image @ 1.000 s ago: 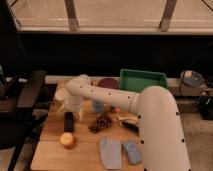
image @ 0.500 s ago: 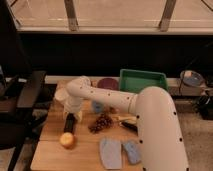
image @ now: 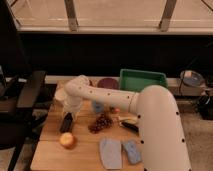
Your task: Place eraser in table surface
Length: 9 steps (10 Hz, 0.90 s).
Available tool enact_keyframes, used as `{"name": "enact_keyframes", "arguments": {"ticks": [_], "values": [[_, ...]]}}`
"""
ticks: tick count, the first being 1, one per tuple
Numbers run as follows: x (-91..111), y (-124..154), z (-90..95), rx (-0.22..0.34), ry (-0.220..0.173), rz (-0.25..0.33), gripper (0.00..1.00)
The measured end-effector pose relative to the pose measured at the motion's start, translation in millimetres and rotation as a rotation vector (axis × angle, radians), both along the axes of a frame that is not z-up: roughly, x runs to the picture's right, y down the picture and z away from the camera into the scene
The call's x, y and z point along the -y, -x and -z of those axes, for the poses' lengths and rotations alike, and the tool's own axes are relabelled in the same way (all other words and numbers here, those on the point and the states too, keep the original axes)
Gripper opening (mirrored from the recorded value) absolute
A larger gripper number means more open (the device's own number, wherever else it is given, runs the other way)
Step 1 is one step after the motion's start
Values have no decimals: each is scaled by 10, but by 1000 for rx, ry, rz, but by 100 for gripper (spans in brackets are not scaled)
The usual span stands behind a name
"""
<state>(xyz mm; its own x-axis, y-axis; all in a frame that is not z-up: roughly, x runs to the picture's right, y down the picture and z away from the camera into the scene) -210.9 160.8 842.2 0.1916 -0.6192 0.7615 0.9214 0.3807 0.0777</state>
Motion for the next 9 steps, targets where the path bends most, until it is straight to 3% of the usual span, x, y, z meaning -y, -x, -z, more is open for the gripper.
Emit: {"name": "enact_keyframes", "arguments": {"ticks": [2,5,7,9], "values": [[267,-56,234,-41,-45,-43,0],[488,-255,386,-90,-66,-111,0],[492,-502,358,-120,-53,-176,0],[364,-517,247,-120,-33,-209,0]]}}
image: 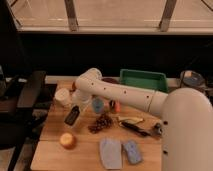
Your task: Place eraser in table surface
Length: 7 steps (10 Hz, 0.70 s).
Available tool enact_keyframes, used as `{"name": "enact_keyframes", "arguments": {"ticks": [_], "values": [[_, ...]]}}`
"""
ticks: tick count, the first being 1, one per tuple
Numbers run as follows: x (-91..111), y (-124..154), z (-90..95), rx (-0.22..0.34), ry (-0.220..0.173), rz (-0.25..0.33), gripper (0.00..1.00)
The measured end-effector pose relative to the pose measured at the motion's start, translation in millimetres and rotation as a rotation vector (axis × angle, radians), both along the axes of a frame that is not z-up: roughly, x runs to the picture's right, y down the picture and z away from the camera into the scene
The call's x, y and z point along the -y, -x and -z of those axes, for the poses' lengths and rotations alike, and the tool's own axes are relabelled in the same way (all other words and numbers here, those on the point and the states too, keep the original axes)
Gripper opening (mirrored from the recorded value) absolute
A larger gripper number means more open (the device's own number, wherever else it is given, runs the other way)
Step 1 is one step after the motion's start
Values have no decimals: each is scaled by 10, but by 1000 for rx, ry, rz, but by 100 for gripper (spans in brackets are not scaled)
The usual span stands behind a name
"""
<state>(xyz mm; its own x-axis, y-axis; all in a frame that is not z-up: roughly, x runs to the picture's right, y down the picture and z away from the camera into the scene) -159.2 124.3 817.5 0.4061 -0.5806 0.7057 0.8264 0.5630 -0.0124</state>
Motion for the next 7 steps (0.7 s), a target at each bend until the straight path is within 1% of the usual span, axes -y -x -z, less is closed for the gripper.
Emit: {"name": "enact_keyframes", "arguments": {"ticks": [2,3,4,5,7], "values": [[-170,24,-172,12,18,-19,0],[-269,59,-266,27,31,-24,2],[-321,77,-323,33,41,-26,7],[-356,95,-360,39,48,-27,15],[-411,116,-418,48,60,-30,38]]}}
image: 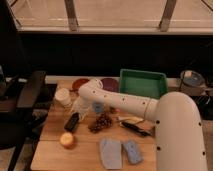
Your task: Place eraser in table surface
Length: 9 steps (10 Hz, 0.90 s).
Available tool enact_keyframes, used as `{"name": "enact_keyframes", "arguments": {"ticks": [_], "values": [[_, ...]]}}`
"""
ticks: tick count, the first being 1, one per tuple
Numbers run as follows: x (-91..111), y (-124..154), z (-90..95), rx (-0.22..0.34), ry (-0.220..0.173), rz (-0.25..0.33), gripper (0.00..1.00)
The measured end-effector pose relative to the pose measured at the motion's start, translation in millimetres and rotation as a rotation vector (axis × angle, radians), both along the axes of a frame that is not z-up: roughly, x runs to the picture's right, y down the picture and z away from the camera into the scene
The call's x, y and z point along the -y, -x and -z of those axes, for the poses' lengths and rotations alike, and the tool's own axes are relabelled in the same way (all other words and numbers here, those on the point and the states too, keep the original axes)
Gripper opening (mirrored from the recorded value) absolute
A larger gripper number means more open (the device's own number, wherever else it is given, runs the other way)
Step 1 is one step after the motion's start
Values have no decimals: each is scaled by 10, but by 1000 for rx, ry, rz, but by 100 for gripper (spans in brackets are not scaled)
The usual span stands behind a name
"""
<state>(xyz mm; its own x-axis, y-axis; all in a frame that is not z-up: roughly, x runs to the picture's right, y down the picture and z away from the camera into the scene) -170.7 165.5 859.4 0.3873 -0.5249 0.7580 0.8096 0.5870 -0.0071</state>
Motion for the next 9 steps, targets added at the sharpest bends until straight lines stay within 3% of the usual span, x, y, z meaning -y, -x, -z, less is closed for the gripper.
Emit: {"name": "enact_keyframes", "arguments": {"ticks": [3,5,9], "values": [[-64,7,-38,5,13,-7,68],[-80,6,-37,4,12,-11,80],[-56,48,-29,10,9,-18,80]]}}
